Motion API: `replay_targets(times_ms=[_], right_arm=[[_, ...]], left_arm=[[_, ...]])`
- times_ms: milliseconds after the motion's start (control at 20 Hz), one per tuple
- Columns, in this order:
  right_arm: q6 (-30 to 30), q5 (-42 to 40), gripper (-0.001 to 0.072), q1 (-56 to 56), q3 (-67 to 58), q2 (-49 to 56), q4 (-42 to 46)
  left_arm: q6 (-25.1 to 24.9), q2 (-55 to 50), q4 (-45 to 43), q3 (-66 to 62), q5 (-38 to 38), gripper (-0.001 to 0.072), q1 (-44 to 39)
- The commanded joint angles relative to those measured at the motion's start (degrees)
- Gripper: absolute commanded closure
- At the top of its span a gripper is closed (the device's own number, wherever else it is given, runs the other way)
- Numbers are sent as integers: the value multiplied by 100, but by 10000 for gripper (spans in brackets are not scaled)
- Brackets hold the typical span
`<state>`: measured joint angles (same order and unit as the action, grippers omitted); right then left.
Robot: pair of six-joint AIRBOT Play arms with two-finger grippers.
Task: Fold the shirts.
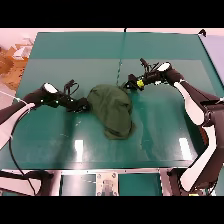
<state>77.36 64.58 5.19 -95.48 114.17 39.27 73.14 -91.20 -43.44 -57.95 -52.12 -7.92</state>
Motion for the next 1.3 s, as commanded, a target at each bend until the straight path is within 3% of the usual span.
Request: replay_targets(times_ms=[0, 150, 350, 750, 900, 1050, 1250], right_arm=[[0, 146, 693, -120, -122, -138, 0], [22, 662, 694, -487, -693, -557, 22], [111, 1200, 694, -979, -1823, -1690, 24], [396, 984, 694, -1996, -2223, -4970, 466], [643, 632, 693, -2649, -2221, -5906, 1043], [664, 597, 693, -3119, -2164, -6387, 1403], [664, 737, 693, -3136, -1449, -6422, 1397]], left_arm=[[-164, 7, -48, -125, 855, 684, 22], [31, 107, -525, -951, -55, 684, 358], [-177, 894, -507, -2671, -1040, 684, 662], [-317, 2881, -876, -6070, -1248, 684, 669], [-208, 3654, -1770, -6161, -815, 684, 669], [28, 3919, -2601, -6161, -887, 684, 669], [201, 3838, -2664, -5390, -1416, 684, 669]])
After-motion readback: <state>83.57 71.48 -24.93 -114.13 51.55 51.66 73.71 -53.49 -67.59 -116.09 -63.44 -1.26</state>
